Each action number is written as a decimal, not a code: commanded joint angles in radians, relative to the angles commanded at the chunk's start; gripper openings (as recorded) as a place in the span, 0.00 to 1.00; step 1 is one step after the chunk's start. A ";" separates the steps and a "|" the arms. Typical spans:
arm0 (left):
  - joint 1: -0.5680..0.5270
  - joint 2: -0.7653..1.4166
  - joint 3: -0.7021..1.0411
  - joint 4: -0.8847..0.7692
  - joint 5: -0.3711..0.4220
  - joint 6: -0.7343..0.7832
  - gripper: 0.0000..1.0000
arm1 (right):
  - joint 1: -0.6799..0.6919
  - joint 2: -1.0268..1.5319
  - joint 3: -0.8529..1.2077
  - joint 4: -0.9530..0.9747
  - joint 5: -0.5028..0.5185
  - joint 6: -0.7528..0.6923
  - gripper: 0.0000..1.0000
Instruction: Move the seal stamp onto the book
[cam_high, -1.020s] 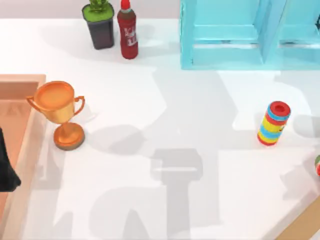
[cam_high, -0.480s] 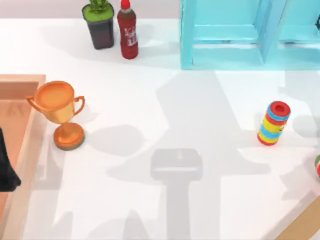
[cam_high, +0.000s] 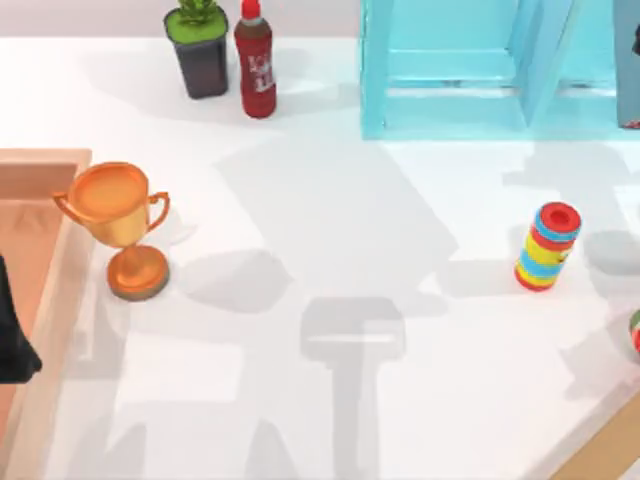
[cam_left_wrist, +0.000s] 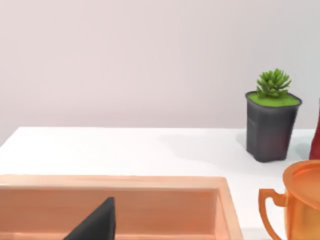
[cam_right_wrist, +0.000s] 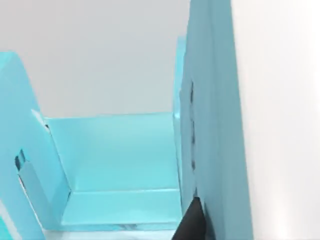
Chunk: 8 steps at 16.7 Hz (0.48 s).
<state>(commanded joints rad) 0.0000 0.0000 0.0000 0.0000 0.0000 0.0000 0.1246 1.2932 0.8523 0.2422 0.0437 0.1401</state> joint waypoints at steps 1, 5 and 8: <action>0.000 0.000 0.000 0.000 0.000 0.000 1.00 | 0.068 0.033 0.009 0.019 0.058 -0.072 0.00; 0.000 0.000 0.000 0.000 0.000 0.000 1.00 | 0.372 0.196 0.022 0.091 0.313 -0.428 0.00; 0.000 0.000 0.000 0.000 0.000 0.000 1.00 | 0.592 0.328 0.028 0.144 0.507 -0.719 0.00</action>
<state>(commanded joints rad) 0.0000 0.0000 0.0000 0.0000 0.0000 0.0000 0.7164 1.6212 0.8800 0.3865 0.5511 -0.5789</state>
